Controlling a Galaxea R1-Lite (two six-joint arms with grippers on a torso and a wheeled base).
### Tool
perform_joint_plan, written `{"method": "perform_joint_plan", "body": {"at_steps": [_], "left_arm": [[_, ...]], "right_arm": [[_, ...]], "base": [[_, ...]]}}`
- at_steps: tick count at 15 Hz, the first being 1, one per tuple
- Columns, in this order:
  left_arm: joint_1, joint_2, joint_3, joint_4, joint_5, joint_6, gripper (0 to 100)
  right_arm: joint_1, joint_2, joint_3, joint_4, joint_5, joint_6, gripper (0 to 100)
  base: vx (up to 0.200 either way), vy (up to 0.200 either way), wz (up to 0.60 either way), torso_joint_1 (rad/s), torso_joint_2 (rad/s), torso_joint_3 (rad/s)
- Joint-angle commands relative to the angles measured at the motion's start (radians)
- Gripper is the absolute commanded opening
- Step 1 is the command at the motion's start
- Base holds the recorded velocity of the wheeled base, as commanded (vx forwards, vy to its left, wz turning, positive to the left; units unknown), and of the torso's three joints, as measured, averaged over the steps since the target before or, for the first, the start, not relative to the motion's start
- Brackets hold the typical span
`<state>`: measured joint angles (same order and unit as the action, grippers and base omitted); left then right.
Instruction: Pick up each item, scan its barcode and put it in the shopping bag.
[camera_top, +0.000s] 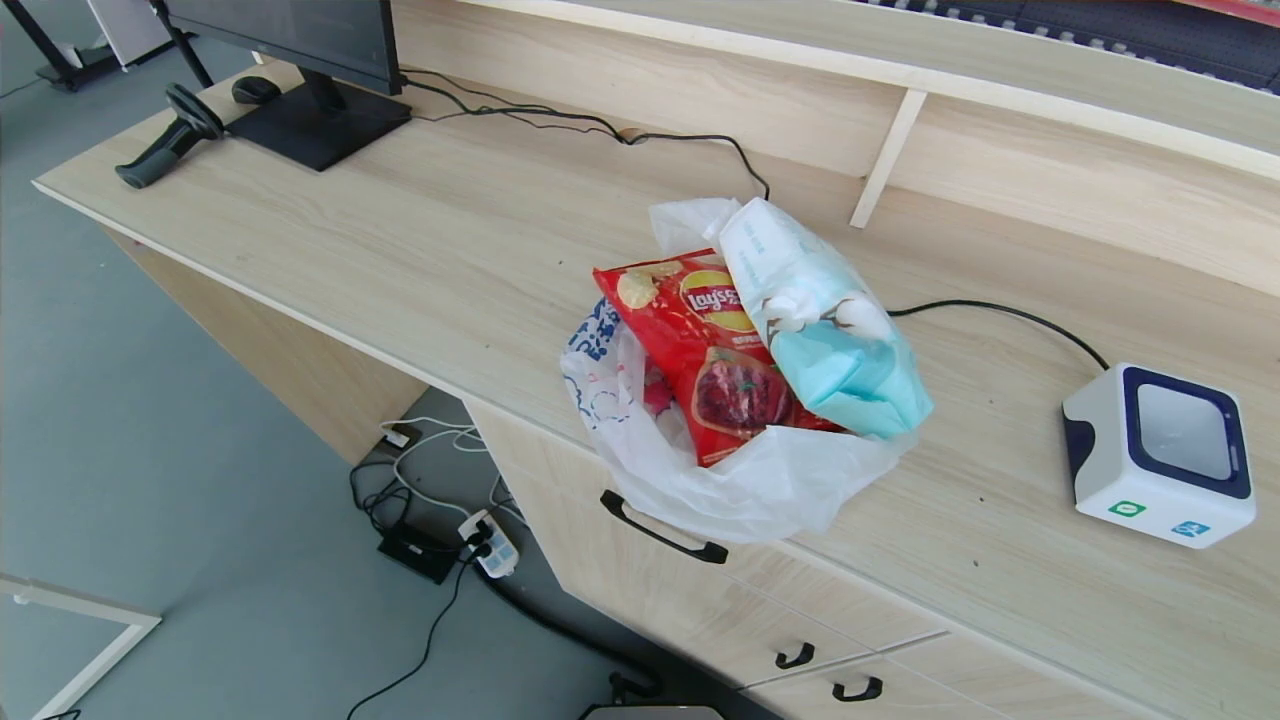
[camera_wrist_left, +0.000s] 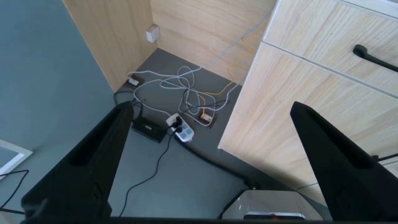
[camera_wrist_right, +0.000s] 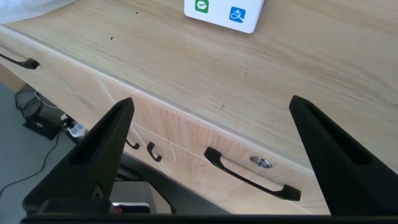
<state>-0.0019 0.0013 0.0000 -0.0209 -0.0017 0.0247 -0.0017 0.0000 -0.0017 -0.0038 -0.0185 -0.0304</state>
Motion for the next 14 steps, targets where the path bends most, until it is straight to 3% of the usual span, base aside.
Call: {"method": "perform_joint_plan", "body": {"at_steps": [1,14], "left_arm": [[0.000,0.000,0.000,-0.001,0.000,0.000,100],[0.000,0.000,0.000,-0.001,0.000,0.000,100]], "right_arm": [[0.000,0.002,0.000,0.001,0.000,0.003,100],[0.000,0.002,0.000,-0.001,0.000,-0.034,100]], "base": [[0.000,0.000,0.00,0.000,0.00,0.000],[0.000,0.000,0.00,0.000,0.00,0.000]]}}
